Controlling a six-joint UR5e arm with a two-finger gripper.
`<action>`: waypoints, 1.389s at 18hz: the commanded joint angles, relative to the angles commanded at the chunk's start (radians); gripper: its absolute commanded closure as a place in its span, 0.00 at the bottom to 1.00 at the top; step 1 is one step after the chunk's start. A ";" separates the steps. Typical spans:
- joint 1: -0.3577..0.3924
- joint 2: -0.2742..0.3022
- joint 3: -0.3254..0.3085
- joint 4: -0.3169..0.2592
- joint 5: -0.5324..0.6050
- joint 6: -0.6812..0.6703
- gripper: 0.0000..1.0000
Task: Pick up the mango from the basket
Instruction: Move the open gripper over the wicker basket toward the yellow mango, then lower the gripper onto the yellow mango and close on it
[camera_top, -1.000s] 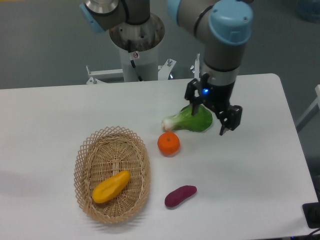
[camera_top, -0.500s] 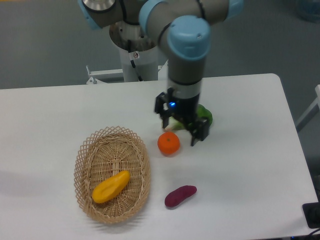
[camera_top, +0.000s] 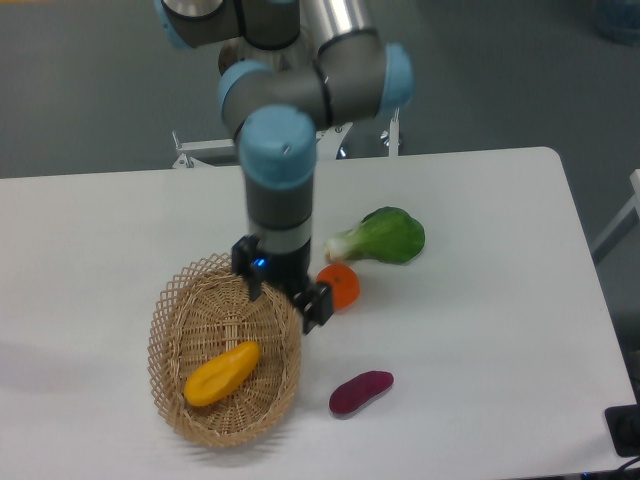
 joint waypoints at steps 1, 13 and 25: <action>-0.006 -0.011 0.002 0.001 0.000 -0.011 0.00; -0.069 -0.112 0.029 0.028 0.003 -0.097 0.00; -0.100 -0.166 0.037 0.066 0.055 -0.135 0.00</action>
